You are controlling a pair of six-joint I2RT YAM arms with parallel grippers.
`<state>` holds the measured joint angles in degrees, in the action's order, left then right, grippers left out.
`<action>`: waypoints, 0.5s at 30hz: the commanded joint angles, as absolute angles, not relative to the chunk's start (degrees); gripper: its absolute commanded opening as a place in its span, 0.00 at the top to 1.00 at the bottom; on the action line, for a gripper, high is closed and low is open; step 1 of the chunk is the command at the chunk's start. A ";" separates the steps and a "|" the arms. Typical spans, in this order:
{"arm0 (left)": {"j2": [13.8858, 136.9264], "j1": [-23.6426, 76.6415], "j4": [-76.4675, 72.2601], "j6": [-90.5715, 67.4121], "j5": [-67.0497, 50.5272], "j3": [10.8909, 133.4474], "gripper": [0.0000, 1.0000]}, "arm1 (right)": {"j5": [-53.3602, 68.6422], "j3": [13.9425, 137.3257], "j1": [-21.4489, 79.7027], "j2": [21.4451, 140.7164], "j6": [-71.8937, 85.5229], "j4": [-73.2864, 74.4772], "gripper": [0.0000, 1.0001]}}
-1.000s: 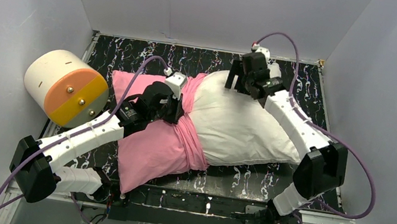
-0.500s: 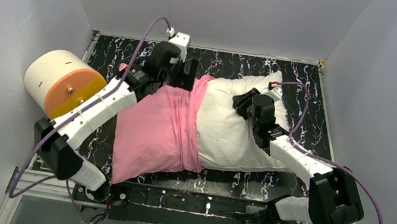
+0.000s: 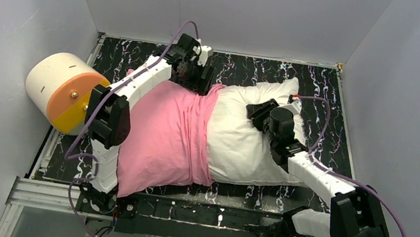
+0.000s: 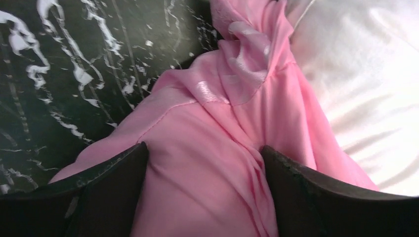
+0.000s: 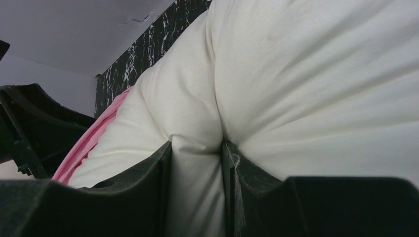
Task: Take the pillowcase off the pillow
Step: Remove the pillow from the pillowcase.
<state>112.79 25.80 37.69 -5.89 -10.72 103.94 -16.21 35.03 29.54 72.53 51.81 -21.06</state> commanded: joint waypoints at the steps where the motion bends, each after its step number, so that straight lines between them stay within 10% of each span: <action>1: 108.83 24.89 41.72 -3.85 -23.10 100.78 0.43 | -13.21 29.11 31.07 74.09 54.62 4.48 0.55; 5: 104.93 20.20 39.01 -5.82 -21.66 96.30 1.00 | -16.22 27.48 31.11 73.36 59.59 7.52 0.60; 15: 98.79 8.50 38.23 -5.83 -10.44 94.93 1.00 | -23.53 24.14 31.09 65.76 65.49 11.41 0.69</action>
<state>104.12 15.99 37.39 -7.53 -21.69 95.29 -18.41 30.33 31.38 65.36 65.28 -15.68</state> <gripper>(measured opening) 0.015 0.355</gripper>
